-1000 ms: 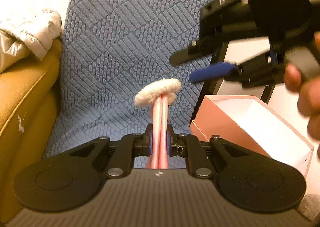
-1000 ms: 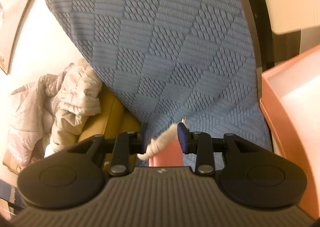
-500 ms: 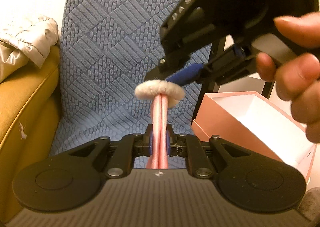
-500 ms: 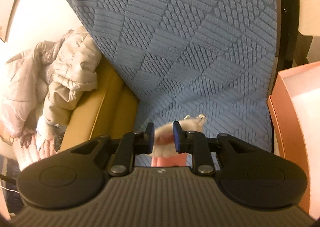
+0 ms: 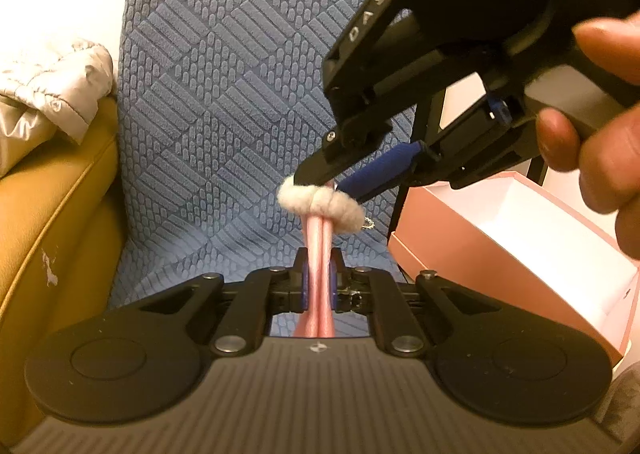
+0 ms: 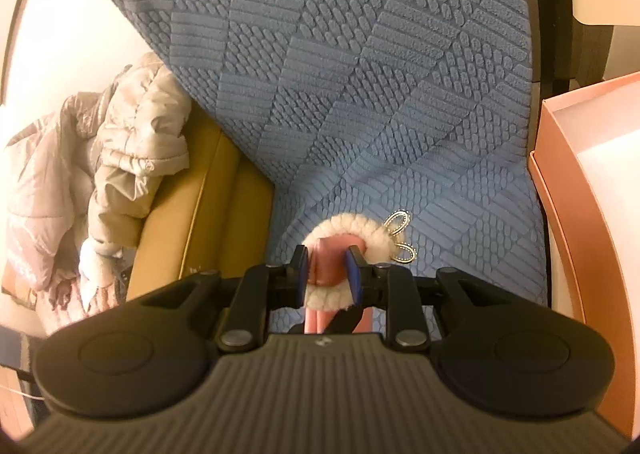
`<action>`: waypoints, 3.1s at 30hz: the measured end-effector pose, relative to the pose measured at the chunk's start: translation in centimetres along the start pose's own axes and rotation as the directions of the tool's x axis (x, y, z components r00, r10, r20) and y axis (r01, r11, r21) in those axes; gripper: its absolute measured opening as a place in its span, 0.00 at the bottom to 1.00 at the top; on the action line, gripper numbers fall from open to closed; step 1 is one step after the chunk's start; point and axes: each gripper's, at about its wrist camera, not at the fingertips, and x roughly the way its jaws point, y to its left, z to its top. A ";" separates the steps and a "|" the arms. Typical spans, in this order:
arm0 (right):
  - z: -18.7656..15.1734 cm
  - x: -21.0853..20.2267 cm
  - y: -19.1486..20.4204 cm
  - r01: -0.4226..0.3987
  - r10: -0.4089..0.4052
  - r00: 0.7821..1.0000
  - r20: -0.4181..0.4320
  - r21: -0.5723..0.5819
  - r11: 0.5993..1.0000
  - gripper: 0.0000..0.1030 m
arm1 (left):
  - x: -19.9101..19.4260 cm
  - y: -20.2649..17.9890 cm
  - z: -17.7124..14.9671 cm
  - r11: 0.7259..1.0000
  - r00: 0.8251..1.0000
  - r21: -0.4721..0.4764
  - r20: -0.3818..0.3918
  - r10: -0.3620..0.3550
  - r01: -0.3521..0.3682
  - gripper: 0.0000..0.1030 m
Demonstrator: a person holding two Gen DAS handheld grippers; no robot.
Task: Fold shopping bag
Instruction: 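Slide the hair tie down the strip with the right gripper while the left gripper holds it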
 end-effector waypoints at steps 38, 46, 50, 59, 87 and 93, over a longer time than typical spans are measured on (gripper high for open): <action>2.7 4.1 -1.5 0.116 -0.098 0.978 -0.186 0.085 0.990 0.24 | -1.3 -2.3 -0.5 0.984 0.999 0.176 0.048 0.002 -0.011 0.07; 2.4 5.5 -2.5 0.113 -0.083 0.972 -0.221 0.123 0.986 0.24 | -1.2 -2.4 -0.6 0.980 0.999 0.200 0.039 -0.008 0.000 0.07; 2.1 6.0 -2.9 0.113 -0.078 0.969 -0.235 0.137 0.984 0.24 | -1.1 -2.5 -0.7 0.978 0.999 0.209 0.030 -0.011 0.004 0.07; 2.3 4.8 -3.1 0.088 -0.061 0.978 -0.199 0.130 0.988 0.26 | -0.9 -2.3 -0.8 0.980 1.000 0.199 0.015 -0.014 0.011 0.07; 1.1 5.7 -5.1 0.044 0.015 0.971 -0.237 0.240 0.970 0.29 | -0.6 -2.1 -0.8 0.972 0.999 0.234 0.025 0.027 -0.032 0.07; 0.1 5.9 -5.3 0.038 0.021 0.972 -0.233 0.246 0.968 0.29 | -0.4 -2.1 -1.0 0.974 1.000 0.227 0.008 0.020 -0.022 0.07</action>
